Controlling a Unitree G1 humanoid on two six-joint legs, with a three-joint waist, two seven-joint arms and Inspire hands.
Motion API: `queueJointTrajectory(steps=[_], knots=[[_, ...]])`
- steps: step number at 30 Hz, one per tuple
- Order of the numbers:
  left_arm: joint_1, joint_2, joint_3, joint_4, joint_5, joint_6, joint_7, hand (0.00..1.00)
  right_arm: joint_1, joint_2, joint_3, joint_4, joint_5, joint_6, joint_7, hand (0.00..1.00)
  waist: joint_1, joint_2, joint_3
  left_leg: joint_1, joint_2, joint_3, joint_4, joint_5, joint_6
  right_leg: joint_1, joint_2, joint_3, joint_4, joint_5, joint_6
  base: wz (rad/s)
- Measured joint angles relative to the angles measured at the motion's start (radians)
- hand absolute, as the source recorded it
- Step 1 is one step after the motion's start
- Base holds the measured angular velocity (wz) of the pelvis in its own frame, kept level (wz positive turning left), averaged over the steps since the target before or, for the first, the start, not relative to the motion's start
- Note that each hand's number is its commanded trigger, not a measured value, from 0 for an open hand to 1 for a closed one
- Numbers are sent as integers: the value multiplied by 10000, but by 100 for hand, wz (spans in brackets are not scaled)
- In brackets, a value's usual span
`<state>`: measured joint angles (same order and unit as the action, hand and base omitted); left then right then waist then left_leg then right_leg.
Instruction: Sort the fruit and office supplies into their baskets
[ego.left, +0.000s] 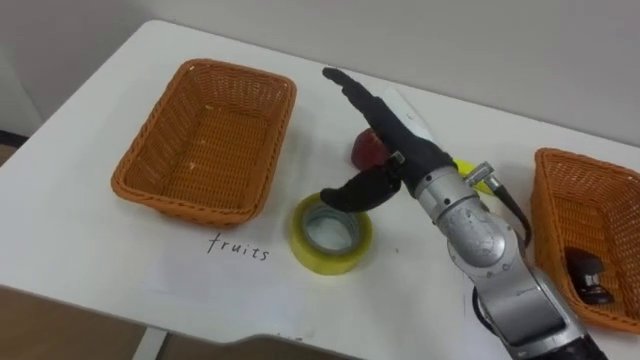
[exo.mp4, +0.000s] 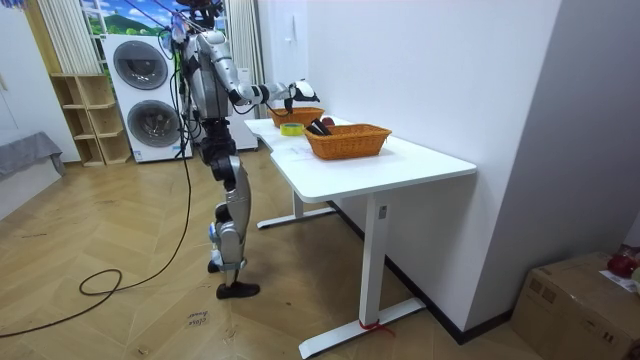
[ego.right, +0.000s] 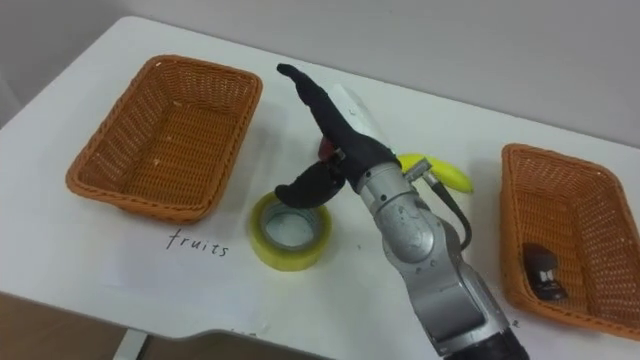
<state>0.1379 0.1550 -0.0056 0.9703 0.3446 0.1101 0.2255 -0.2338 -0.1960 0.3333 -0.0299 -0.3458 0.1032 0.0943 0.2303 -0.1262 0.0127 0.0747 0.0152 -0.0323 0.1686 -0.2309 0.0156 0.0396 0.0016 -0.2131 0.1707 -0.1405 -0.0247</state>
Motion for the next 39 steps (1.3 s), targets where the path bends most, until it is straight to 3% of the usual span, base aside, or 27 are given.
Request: queueJointTrajectory(steps=[8,14,39], knots=[[-29,-11,-108,-1,5,1,-1,0,-117,275,15,547,-74,20,-73,0,69,-32,14,0,-11,-59,39,17,3,3,-11,-59,-20,0,0,0],[-190,-7,-107,-9,3,-1,-22,0,-224,286,257,617,-77,22,-74,0,215,-60,30,-15,-12,-98,22,20,5,-2,-17,-87,-37,0,0,1],[-203,-27,-101,-90,1,-1,-206,0,-224,301,396,629,-107,45,109,0,205,-81,43,-110,-38,-246,43,23,7,-34,-22,-96,-40,0,1,1]])
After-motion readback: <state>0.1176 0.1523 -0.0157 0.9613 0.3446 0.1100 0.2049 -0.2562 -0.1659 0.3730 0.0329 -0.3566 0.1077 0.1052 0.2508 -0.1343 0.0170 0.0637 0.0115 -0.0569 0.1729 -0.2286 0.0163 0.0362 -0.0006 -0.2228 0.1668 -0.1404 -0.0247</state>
